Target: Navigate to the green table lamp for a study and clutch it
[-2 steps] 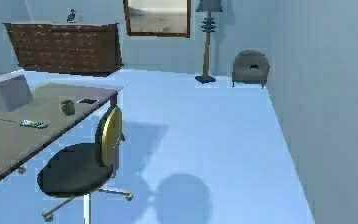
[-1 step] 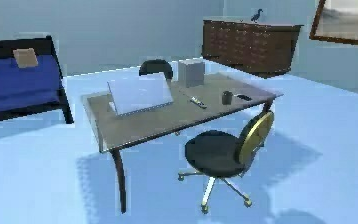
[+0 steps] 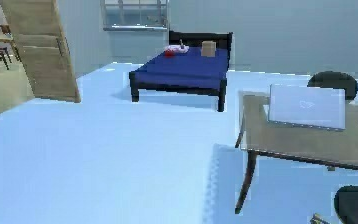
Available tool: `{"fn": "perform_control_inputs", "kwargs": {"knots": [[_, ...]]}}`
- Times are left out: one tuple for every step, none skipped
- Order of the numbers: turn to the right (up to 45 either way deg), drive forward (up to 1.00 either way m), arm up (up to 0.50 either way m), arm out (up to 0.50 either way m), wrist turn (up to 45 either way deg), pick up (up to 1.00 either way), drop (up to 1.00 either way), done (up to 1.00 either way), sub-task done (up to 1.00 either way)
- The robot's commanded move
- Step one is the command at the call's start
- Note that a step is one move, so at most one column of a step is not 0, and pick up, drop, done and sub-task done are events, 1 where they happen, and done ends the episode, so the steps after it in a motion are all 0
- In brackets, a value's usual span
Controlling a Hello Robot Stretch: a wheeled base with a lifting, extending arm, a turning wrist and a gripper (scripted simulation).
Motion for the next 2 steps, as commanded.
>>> {"fn": "perform_control_inputs", "kwargs": {"knots": [[-42.0,0.00,0.00,0.00,0.0,0.00,0.00,0.00,0.00],[0.0,1.00,0.00,0.00,0.0,0.00,0.00,0.00,0.00]]}}
